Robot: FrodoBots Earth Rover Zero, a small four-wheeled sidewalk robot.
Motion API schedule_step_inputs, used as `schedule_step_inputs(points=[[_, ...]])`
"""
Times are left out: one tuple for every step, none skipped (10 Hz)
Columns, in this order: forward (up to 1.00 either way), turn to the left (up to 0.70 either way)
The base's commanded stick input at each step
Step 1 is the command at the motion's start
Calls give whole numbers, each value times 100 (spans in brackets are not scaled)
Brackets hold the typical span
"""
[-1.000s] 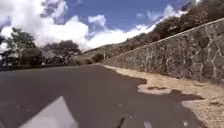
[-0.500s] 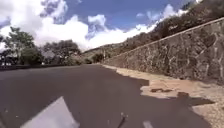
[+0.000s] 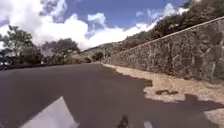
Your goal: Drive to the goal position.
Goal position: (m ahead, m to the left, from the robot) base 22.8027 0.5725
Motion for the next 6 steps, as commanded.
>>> schedule_step_inputs(points=[[45,0],[45,0],[45,0],[45,0],[45,0],[45,0]])
